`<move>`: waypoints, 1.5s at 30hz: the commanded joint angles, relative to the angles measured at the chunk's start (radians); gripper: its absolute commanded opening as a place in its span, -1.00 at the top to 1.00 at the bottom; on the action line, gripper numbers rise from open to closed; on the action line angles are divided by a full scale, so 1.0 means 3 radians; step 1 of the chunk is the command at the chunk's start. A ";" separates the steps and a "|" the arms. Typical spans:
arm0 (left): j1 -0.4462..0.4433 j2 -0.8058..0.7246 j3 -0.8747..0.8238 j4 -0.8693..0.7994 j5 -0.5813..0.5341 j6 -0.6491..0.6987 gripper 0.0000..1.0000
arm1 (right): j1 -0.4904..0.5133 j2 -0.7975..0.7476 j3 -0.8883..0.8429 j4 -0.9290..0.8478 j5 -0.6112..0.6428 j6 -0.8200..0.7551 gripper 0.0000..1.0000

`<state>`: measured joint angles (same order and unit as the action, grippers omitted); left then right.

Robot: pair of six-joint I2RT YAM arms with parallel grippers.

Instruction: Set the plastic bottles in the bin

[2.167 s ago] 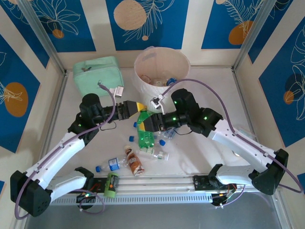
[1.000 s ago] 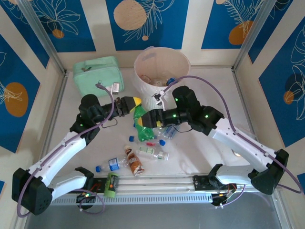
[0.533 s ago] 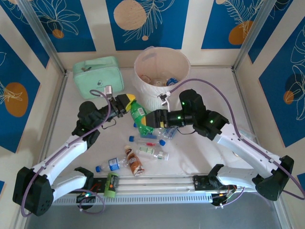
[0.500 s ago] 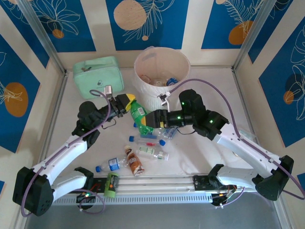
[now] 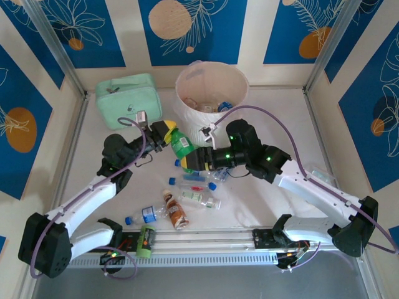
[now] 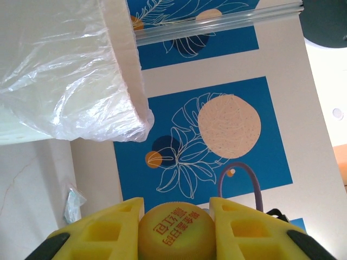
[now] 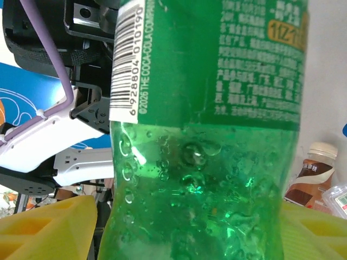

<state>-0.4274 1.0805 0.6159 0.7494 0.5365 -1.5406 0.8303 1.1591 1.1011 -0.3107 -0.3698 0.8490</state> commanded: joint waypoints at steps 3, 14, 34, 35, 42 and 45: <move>0.0023 -0.0006 -0.0032 0.0243 -0.0045 -0.0011 0.78 | 0.0024 0.0002 0.0001 0.0069 -0.0046 0.0010 -0.24; 0.0033 -0.0079 -0.0082 0.0125 -0.0095 0.0128 -0.82 | 0.0024 -0.0034 0.0161 -0.0160 0.0126 -0.0086 -0.01; 0.0127 -0.0884 0.0441 -0.3172 -0.0603 0.1540 -0.91 | -0.1126 0.0943 0.2089 -0.1544 0.0606 -0.0579 0.07; 0.0129 -0.0896 0.0447 -0.3235 -0.0612 0.1574 -0.89 | -0.1192 0.1011 0.2155 -0.1550 0.0595 -0.0580 0.07; 0.0131 -0.0933 0.0509 -0.3609 -0.0708 0.1811 -0.85 | -0.1467 0.1532 0.2752 -0.1787 0.0560 -0.0666 -0.01; 0.0130 -0.0928 0.0514 -0.3657 -0.0740 0.1844 -0.85 | -0.1508 0.1705 0.2954 -0.1902 0.0601 -0.0692 -0.37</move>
<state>-0.3973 0.8127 0.7536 -0.2977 0.3378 -1.0336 0.3840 1.6444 1.9301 -0.8207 -0.1867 0.6655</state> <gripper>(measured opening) 0.925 0.655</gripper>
